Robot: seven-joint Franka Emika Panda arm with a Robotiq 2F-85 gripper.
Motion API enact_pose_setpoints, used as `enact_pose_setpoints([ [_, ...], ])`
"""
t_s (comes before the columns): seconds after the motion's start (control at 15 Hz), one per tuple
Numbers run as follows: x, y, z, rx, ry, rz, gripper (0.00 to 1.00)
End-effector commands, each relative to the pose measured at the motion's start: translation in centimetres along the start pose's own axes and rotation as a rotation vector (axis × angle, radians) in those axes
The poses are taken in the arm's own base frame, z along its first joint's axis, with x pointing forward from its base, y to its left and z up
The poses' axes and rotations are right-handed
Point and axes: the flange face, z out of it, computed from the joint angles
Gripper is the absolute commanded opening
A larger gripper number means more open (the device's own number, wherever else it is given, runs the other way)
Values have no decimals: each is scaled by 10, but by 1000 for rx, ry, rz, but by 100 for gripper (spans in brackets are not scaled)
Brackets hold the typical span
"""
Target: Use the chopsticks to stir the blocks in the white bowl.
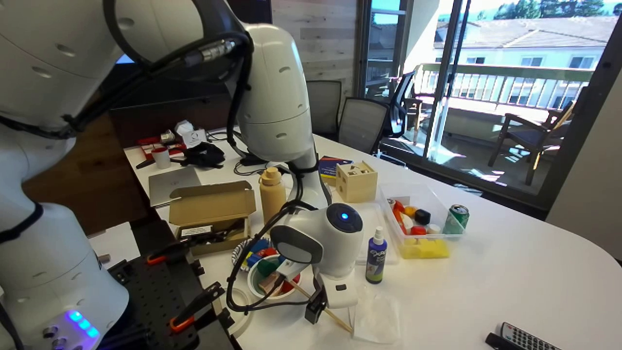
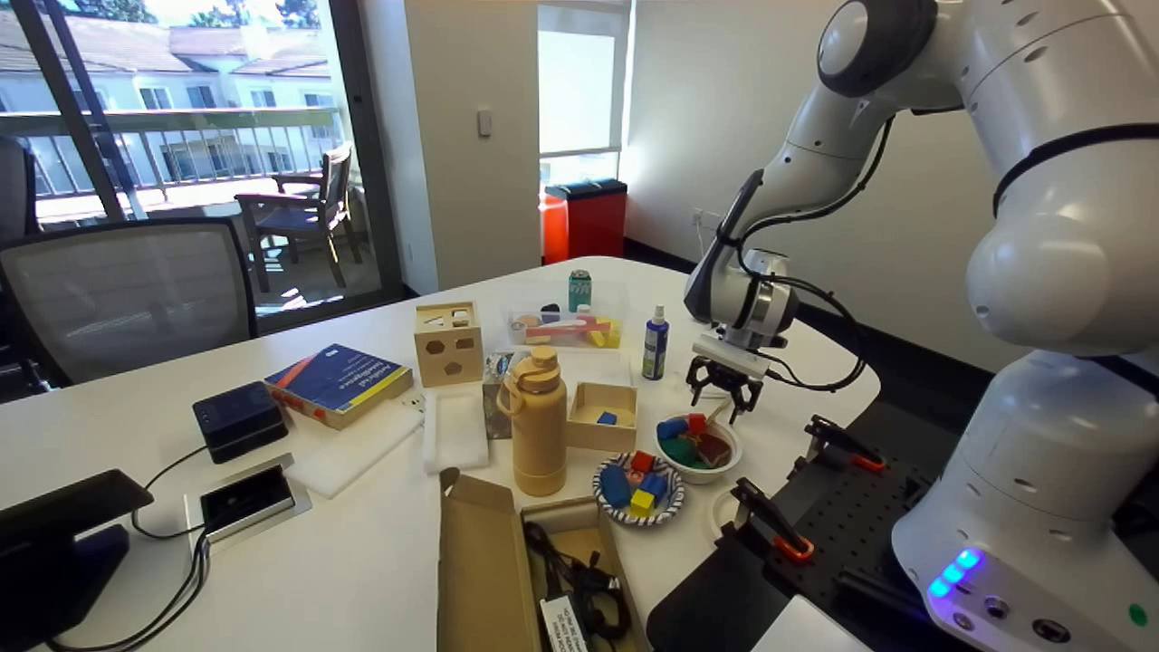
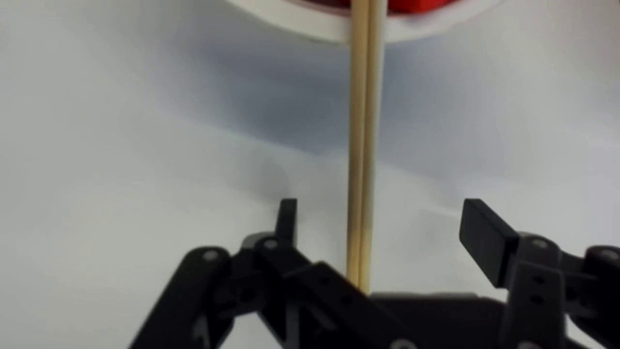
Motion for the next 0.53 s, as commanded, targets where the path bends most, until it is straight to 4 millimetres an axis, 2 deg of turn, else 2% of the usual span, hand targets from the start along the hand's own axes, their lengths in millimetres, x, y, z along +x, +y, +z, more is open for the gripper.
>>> enact_pose_setpoints([
  [0.0,3,-3,-2,15,-24,-11,100],
  [0.27,-3,-3,-15,16,-12,-16,100],
  [0.47,-16,3,-39,12,18,-18,100],
])
